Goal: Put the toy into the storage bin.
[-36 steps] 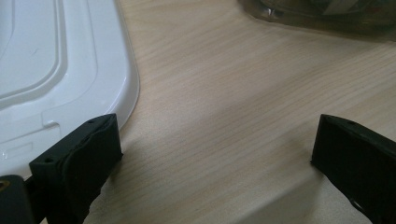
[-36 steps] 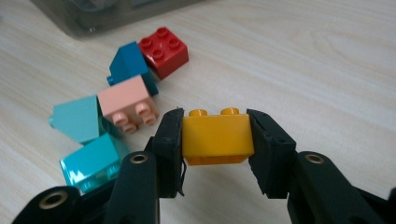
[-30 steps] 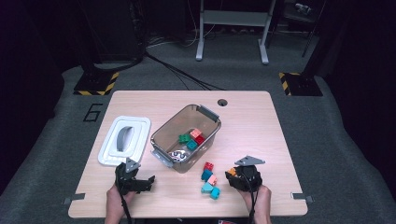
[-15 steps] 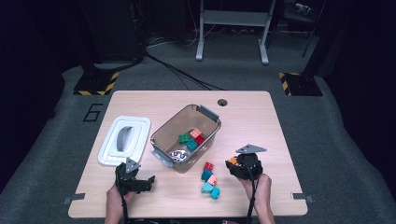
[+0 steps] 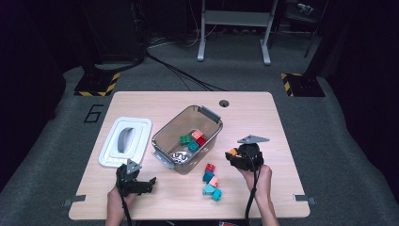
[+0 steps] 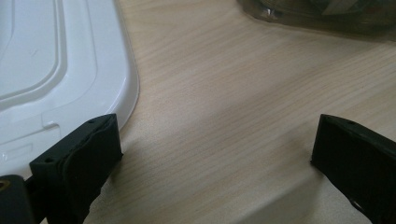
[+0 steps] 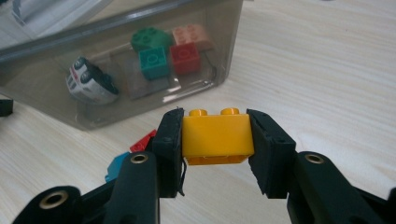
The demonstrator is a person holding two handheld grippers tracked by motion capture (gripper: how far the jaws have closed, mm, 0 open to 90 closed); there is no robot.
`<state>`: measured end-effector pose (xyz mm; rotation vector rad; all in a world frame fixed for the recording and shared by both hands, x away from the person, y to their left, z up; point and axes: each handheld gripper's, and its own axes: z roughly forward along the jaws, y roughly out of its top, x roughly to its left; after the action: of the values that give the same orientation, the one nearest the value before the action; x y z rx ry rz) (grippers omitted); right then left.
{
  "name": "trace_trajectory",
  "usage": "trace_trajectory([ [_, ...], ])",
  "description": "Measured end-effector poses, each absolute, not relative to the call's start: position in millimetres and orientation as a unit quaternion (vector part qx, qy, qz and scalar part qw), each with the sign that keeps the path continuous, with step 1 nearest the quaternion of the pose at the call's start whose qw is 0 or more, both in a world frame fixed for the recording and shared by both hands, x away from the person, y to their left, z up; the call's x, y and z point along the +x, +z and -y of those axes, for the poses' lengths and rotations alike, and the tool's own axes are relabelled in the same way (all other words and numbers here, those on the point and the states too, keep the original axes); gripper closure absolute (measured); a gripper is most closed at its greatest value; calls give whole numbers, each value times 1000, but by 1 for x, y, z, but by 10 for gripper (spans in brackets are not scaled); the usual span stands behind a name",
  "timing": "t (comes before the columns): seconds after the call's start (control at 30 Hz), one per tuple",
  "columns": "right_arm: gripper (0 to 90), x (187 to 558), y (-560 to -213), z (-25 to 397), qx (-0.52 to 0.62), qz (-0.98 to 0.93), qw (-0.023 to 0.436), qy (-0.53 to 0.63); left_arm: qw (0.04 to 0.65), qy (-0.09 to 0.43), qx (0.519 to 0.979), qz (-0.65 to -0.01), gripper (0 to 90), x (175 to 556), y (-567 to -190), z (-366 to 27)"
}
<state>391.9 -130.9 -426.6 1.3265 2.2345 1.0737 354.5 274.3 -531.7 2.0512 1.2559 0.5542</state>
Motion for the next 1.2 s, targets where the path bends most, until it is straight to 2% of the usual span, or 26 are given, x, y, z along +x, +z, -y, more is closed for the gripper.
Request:
trace_trajectory([
  [1.2,586,432,-365,92,425,-795,191,389,329,209,785,-481,14,354,-532,-274],
])
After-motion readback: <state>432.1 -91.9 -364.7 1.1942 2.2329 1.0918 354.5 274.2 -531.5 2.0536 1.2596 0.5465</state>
